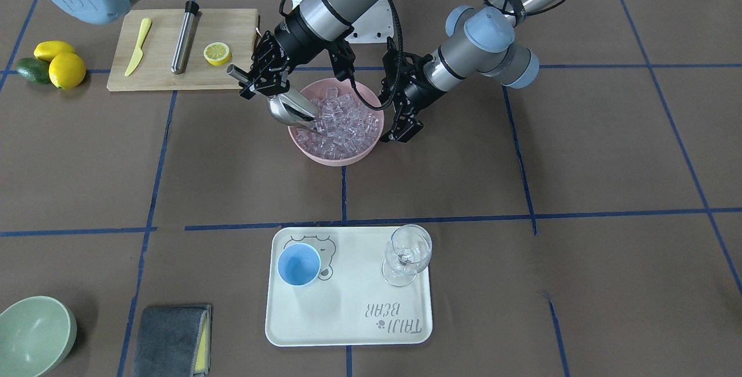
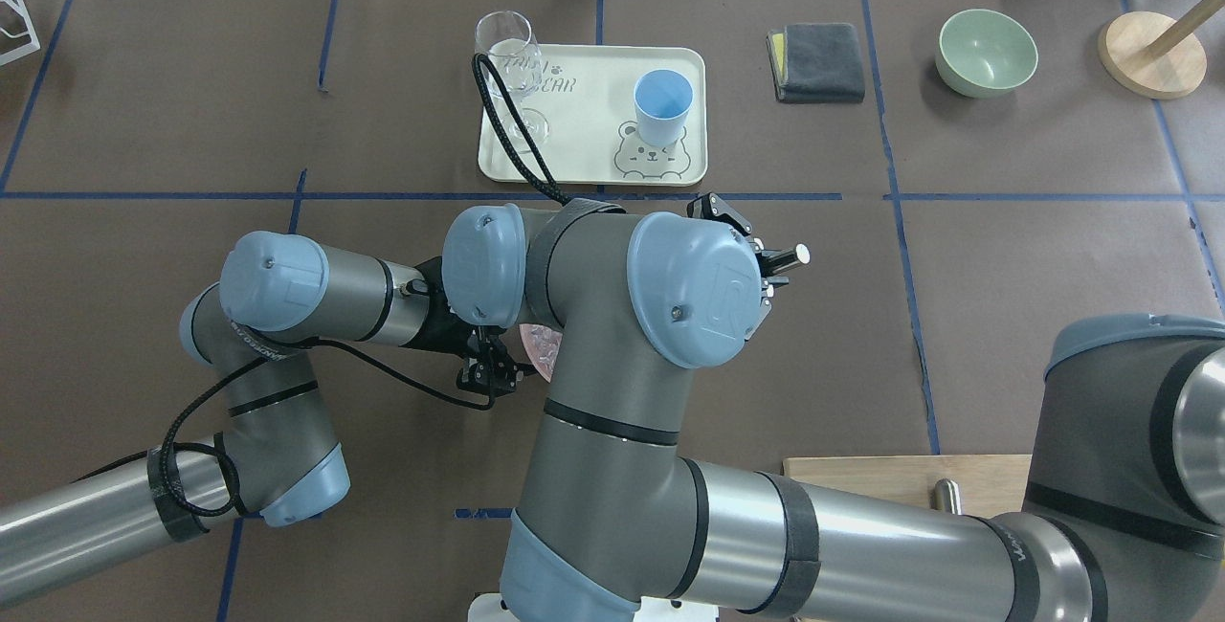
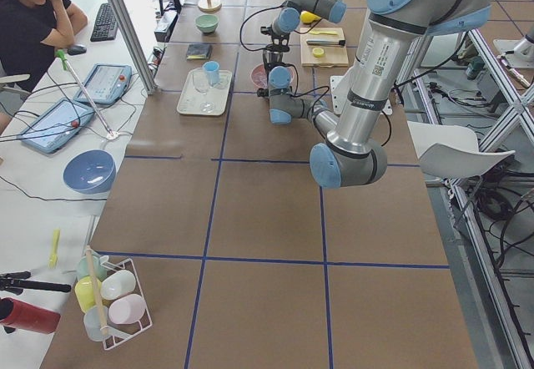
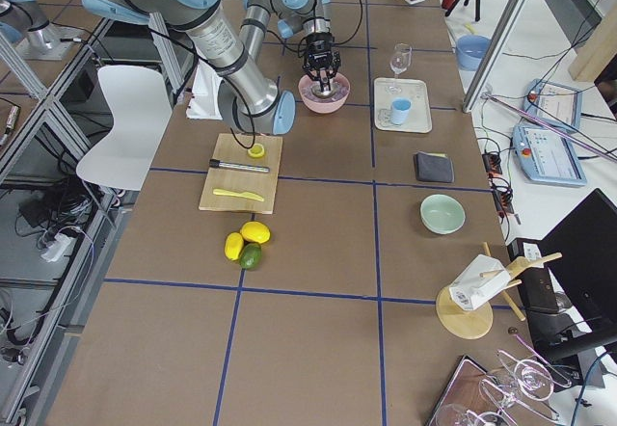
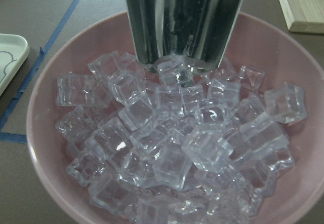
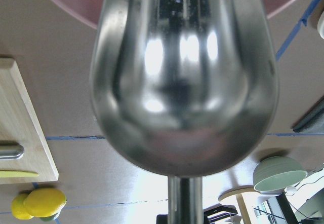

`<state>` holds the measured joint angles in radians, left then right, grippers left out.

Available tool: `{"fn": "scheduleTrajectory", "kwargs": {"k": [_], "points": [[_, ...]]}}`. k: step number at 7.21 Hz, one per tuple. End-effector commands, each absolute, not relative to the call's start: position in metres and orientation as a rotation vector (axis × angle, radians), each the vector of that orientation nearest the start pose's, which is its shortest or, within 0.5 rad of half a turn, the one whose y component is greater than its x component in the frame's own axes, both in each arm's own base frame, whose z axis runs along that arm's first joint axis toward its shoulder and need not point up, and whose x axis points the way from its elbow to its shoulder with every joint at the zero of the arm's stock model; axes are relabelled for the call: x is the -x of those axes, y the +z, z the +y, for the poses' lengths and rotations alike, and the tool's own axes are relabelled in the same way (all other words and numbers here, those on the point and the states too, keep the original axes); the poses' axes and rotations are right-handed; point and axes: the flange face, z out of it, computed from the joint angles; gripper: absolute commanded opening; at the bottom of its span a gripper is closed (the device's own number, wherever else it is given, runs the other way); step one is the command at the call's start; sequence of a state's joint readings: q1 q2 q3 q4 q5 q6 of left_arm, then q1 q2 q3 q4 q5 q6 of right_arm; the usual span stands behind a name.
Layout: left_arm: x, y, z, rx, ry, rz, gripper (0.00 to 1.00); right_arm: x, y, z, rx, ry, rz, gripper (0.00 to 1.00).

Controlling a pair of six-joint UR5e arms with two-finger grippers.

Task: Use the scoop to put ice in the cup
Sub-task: 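Push the scoop into the ice with the right gripper, left holding the bowl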

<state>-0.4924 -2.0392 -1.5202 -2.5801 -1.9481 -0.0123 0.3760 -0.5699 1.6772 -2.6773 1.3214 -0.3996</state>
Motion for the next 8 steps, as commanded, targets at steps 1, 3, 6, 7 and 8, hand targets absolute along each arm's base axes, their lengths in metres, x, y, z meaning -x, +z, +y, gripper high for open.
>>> {"fn": "scheduleTrajectory", "kwargs": {"k": [1,3,6,7,8], "points": [[-0.533,0.297,-0.396,-1.115,1.132,1.063,1.00,0.534,0.137,-0.379,-0.117,-1.589,0.270,0.00],[-0.533,0.297,-0.396,-1.115,1.132,1.063,1.00,0.553,0.137,-0.382,-0.201,-1.582,0.234,0.00],[-0.533,0.297,-0.396,-1.120,1.138,1.060,1.00,0.558,0.138,-0.384,-0.235,-1.578,0.219,0.00],[-0.533,0.297,-0.396,-1.121,1.139,1.059,1.00,0.562,0.148,-0.386,-0.263,-1.572,0.204,0.00],[-0.533,0.297,-0.396,-1.121,1.139,1.059,1.00,0.564,0.160,-0.387,-0.290,-1.568,0.189,0.00]]}}
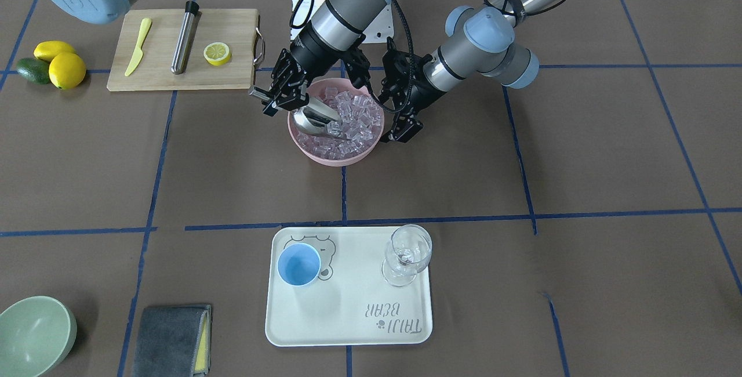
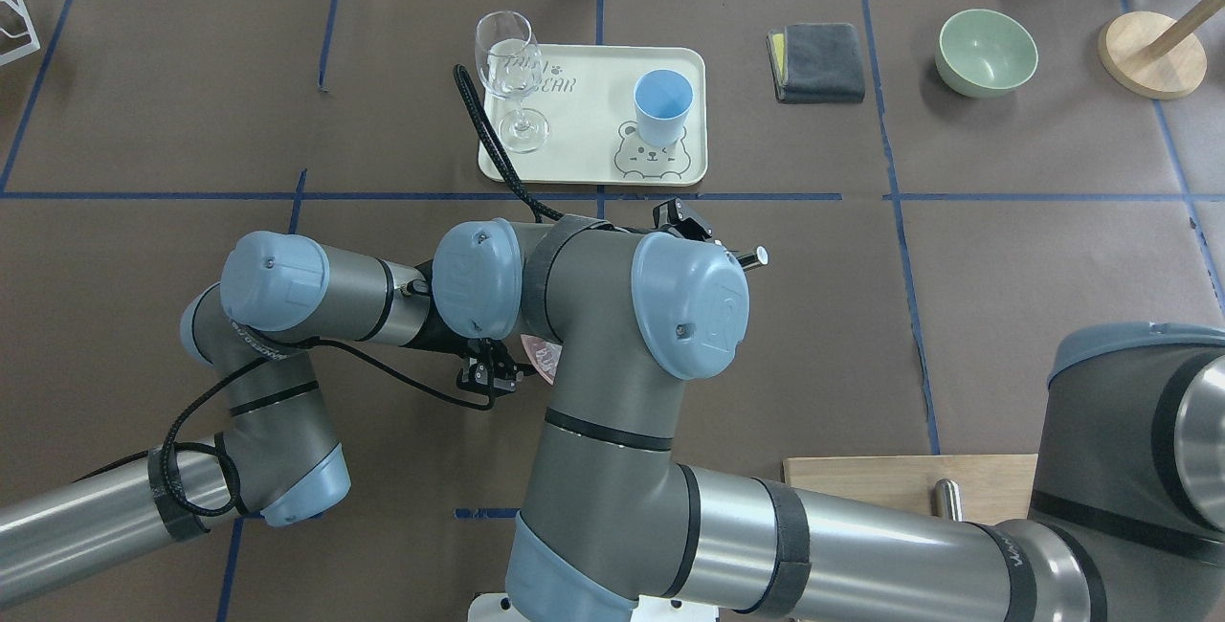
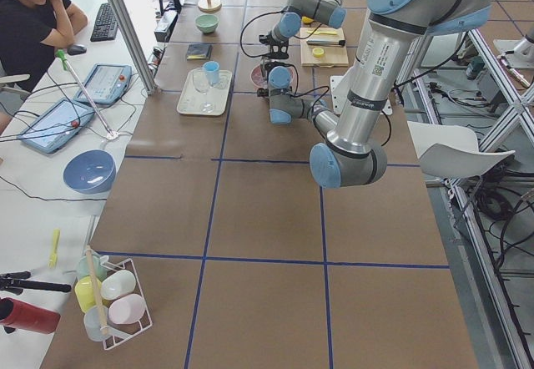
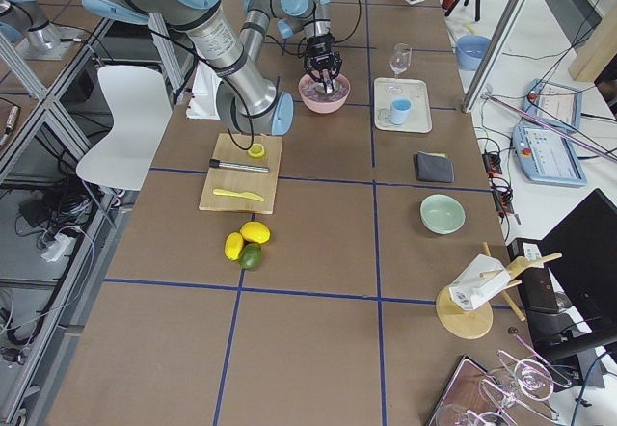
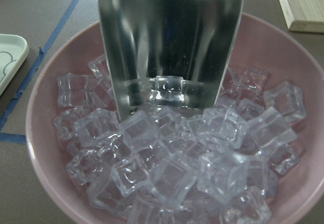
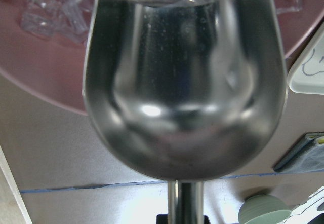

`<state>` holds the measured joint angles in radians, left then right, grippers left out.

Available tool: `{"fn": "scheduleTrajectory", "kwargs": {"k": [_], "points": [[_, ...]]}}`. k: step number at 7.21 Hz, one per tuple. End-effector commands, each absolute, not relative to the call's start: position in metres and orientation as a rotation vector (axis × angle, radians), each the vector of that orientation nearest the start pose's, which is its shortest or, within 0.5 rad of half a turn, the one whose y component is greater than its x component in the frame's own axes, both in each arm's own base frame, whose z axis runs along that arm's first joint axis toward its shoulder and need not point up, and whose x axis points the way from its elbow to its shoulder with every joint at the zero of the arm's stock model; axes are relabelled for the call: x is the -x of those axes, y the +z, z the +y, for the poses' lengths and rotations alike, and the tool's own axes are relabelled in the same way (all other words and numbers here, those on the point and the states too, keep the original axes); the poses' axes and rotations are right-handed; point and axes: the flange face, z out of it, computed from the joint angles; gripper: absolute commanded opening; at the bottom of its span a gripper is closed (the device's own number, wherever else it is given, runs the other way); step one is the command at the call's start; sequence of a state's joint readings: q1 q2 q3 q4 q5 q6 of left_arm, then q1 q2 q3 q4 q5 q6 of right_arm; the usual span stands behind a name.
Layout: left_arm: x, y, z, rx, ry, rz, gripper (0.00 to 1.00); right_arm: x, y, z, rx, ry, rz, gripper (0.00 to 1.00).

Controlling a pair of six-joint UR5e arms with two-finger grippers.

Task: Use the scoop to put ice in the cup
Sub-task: 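Push the scoop into the ice with the right gripper, left holding the bowl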

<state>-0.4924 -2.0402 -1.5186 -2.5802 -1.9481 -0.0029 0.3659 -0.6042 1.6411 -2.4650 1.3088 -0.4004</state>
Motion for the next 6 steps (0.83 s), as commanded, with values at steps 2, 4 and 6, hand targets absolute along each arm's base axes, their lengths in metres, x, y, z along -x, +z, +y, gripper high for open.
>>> {"fn": "scheduleTrajectory", "kwargs": {"k": [2,4,6], "points": [[-0.533,0.297,-0.396,-1.121,1.139,1.059,1.00,0.561,0.164,-0.391,-0.326,-1.561,0.170,0.00],[-0.532,0.297,-0.396,-1.123,1.138,1.059,1.00,0.559,0.177,-0.395,-0.365,-1.548,0.150,0.00],[-0.530,0.297,-0.399,-1.130,1.141,1.051,1.00,0.547,0.201,-0.406,-0.418,-1.537,0.095,0.00]]}}
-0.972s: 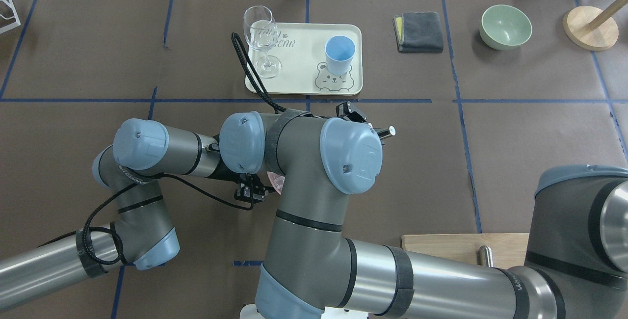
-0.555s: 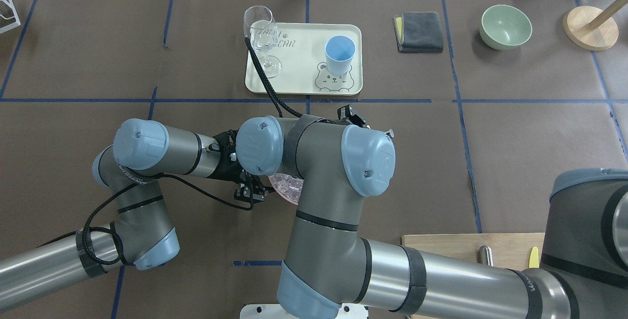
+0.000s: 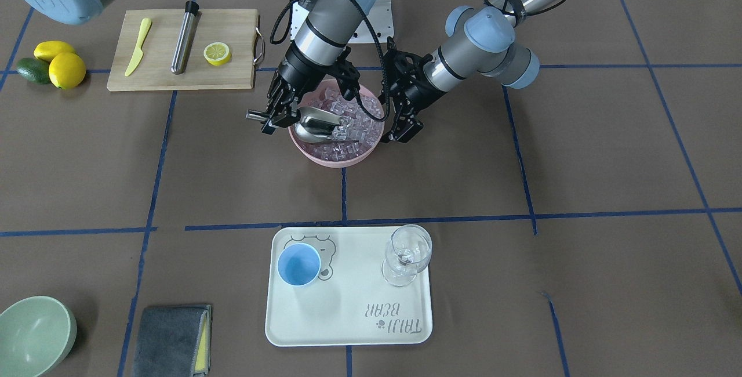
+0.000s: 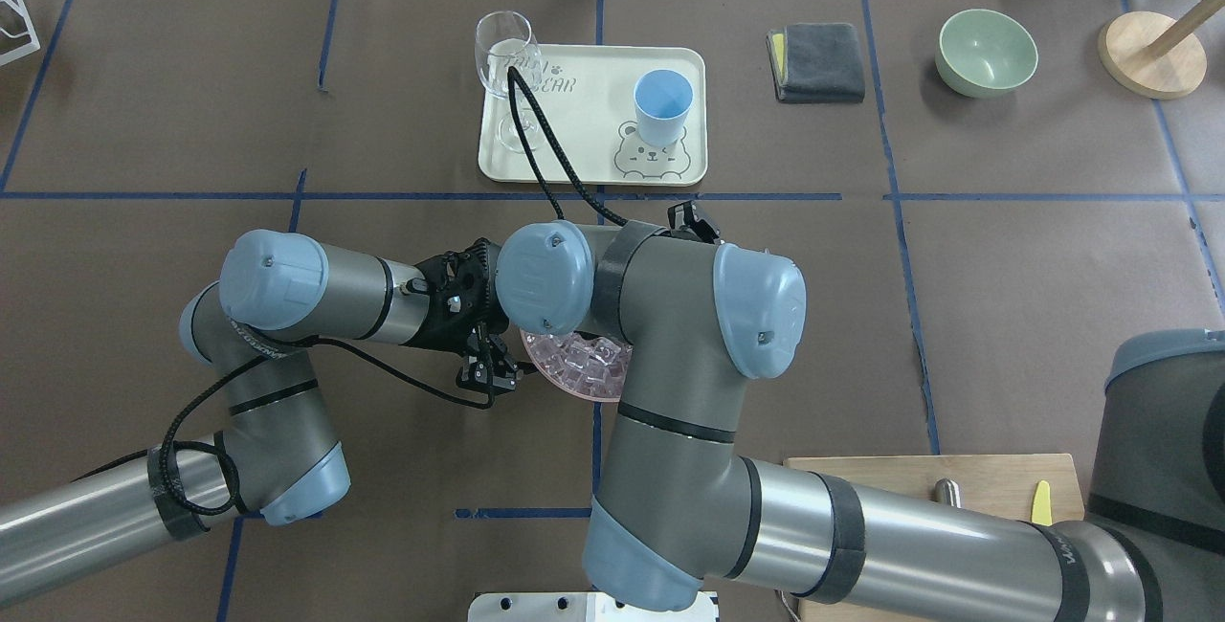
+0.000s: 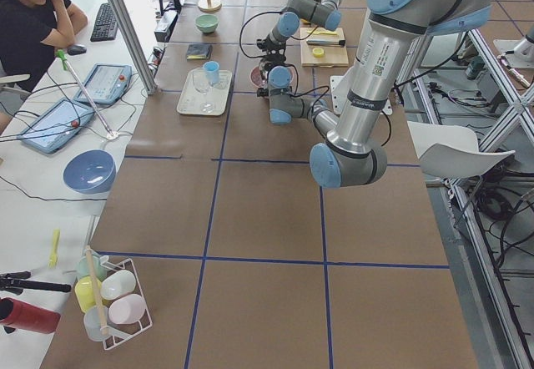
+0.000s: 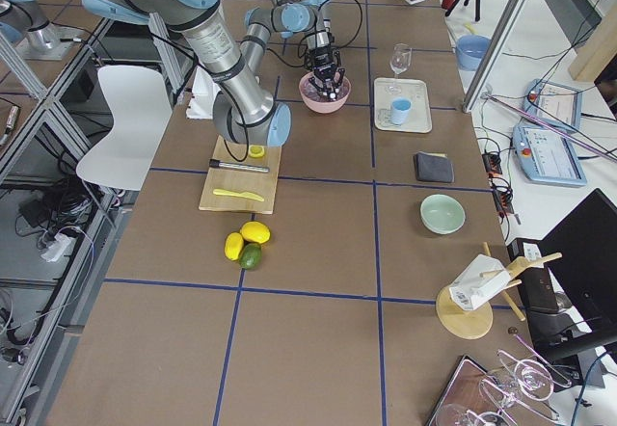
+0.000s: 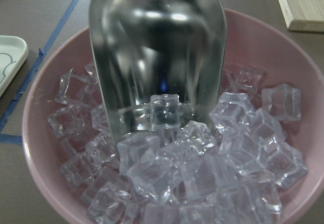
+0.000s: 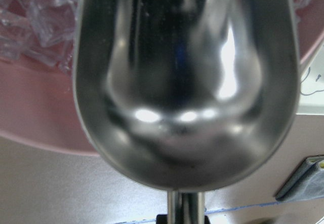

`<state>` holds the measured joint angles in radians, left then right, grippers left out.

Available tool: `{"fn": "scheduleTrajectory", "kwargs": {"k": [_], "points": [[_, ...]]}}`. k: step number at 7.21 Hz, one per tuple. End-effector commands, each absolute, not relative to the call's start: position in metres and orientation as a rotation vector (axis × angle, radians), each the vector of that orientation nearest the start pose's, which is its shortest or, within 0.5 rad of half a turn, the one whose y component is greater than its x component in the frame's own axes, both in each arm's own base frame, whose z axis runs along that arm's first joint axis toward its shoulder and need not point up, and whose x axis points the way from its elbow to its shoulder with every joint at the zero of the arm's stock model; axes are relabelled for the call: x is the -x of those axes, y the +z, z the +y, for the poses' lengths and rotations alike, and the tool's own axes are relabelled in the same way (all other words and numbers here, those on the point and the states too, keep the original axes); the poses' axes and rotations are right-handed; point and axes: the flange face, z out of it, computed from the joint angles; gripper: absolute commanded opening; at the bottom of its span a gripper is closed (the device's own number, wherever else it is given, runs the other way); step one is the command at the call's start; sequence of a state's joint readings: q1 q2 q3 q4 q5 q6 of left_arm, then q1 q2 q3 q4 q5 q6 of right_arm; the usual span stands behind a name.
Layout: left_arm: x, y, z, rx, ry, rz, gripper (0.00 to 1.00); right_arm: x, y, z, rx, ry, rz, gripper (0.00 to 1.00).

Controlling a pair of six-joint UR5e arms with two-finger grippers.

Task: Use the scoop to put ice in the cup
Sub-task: 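Push the scoop into the ice with the right gripper, left holding the bowl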

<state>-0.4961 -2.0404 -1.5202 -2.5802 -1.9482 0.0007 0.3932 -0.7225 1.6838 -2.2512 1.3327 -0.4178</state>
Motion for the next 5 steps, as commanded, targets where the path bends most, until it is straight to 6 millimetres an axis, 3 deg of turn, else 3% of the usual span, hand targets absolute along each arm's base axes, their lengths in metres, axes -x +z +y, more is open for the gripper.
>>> {"fn": "scheduleTrajectory", "kwargs": {"k": [1,5], "points": [[-0.530,0.296,-0.399,-1.133,1.142,1.051,1.00,0.542,0.207,-0.407,-0.431,-1.531,0.074,0.00],[-0.528,0.294,-0.400,-1.139,1.140,1.051,1.00,0.527,0.237,-0.426,-0.540,-1.480,-0.072,0.00]]}}
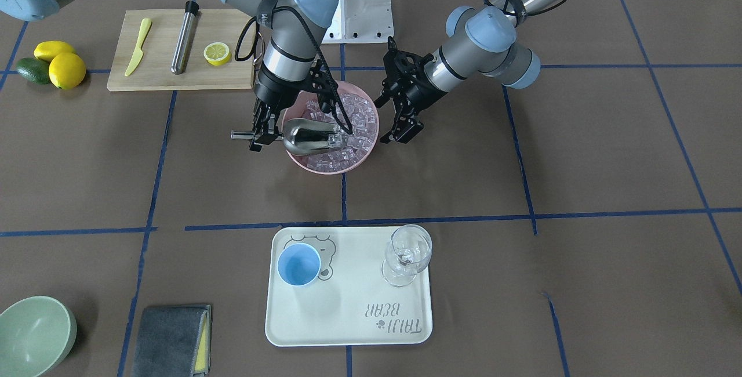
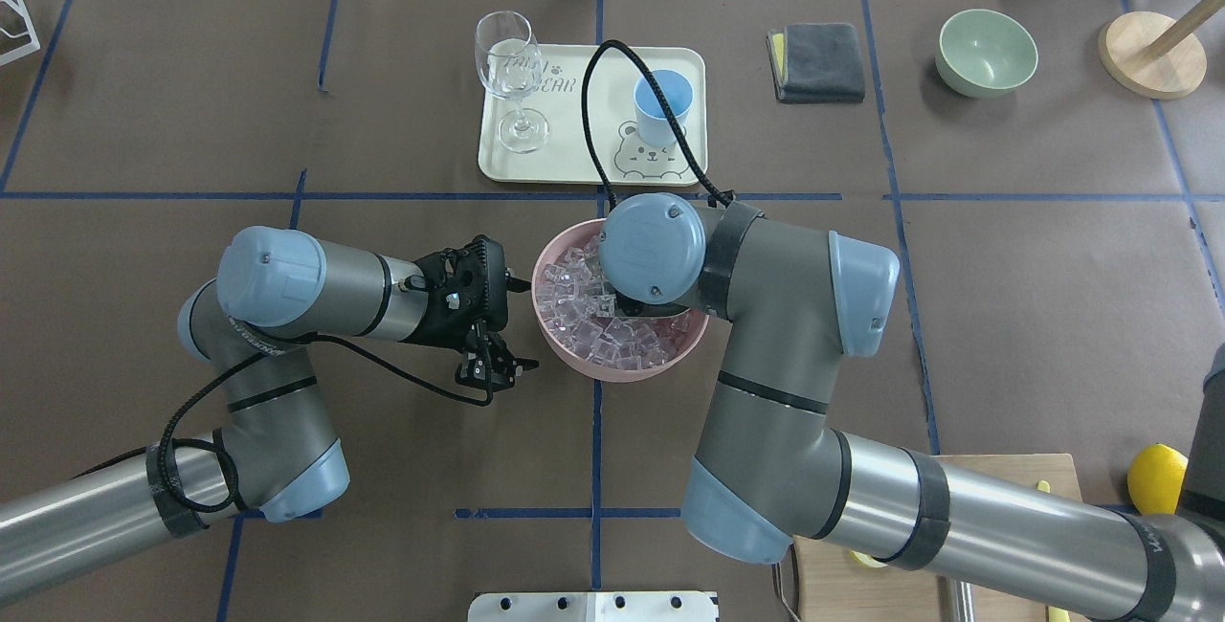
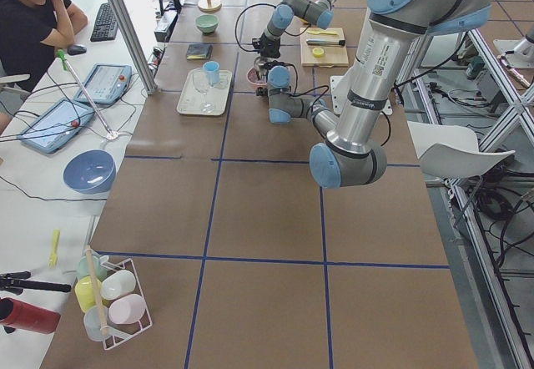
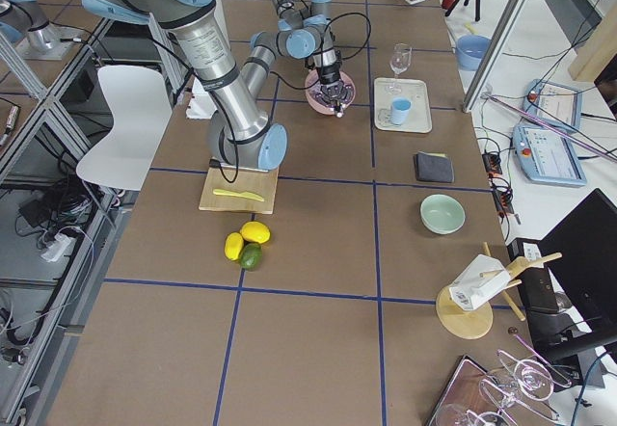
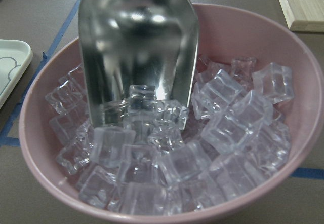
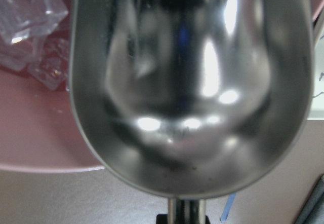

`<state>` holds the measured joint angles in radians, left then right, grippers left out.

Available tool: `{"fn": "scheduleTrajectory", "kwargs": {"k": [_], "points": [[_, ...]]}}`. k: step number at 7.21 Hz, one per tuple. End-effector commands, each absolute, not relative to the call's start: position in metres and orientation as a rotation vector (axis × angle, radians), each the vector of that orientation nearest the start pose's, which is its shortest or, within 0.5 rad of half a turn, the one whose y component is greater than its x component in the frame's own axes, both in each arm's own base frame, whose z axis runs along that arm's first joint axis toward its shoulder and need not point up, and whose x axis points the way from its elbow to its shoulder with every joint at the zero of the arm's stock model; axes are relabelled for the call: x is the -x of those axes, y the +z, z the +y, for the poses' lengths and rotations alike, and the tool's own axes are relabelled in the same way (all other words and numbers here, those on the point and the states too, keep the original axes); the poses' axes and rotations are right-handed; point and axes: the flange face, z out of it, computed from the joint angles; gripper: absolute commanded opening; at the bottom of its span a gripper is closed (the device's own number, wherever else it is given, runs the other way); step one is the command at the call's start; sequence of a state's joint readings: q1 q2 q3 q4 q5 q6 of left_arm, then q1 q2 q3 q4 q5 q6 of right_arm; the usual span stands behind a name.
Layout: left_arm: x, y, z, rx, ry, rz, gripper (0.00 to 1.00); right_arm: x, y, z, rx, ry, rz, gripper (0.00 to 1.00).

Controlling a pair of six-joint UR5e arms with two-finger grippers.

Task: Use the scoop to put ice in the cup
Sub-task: 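Lift the scoop of ice out of the bowl with the right gripper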

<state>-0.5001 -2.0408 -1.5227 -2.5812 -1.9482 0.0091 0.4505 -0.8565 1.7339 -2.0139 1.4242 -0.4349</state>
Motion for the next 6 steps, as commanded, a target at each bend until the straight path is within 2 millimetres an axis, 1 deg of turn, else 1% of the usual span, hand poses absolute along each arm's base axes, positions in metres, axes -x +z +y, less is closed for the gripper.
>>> {"fn": "scheduleTrajectory", "kwargs": {"k": [1,3,4,5,6], "points": [[-0.528,0.293,-0.401,-1.141,1.138,1.051,1.00,0.526,0.236,-0.428,-0.559,-1.474,-0.105,0.00],[-0.527,0.294,-0.401,-1.141,1.138,1.049,1.00,0.520,0.233,-0.435,-0.564,-1.463,-0.155,0.00],[-0.525,0.294,-0.404,-1.143,1.135,1.046,1.00,0.520,0.232,-0.436,-0.603,-1.456,-0.182,0.00],[-0.524,0.294,-0.405,-1.143,1.134,1.045,1.00,0.517,0.241,-0.438,-0.629,-1.451,-0.231,0.00],[-0.522,0.294,-0.407,-1.145,1.130,1.041,1.00,0.516,0.245,-0.438,-0.646,-1.446,-0.254,0.00]]}}
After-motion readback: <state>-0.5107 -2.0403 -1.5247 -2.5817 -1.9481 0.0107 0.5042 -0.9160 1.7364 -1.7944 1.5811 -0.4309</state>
